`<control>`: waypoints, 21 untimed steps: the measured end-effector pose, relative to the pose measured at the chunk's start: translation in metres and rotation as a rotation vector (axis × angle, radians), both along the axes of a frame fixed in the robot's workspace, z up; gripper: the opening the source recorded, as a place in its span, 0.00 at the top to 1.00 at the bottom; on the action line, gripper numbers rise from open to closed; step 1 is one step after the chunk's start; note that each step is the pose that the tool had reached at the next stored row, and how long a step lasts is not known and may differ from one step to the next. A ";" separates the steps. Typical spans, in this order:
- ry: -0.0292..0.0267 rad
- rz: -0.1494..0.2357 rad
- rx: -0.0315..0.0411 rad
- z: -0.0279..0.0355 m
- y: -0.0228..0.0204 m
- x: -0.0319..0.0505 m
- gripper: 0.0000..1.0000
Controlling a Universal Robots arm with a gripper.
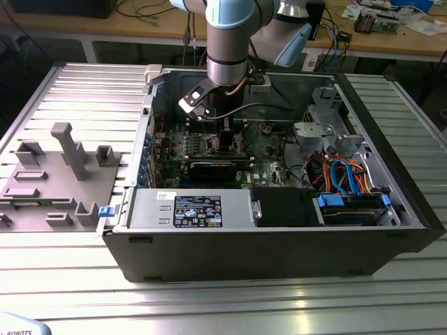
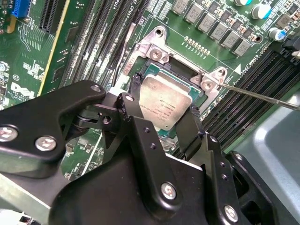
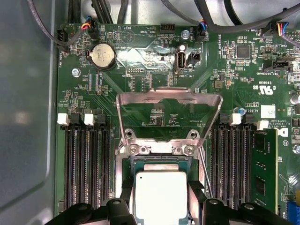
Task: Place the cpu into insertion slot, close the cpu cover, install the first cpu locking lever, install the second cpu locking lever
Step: 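Place the cpu into insertion slot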
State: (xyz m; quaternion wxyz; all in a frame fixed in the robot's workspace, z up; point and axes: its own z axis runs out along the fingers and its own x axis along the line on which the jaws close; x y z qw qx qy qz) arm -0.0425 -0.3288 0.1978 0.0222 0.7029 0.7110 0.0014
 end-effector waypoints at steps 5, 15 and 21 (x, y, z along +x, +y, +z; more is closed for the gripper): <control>-0.0001 0.000 0.0004 -0.0004 0.0008 0.0001 0.45; -0.0004 0.000 0.0009 -0.0007 0.0009 0.0001 0.38; -0.0001 0.000 0.0000 0.0029 0.0008 0.0001 0.38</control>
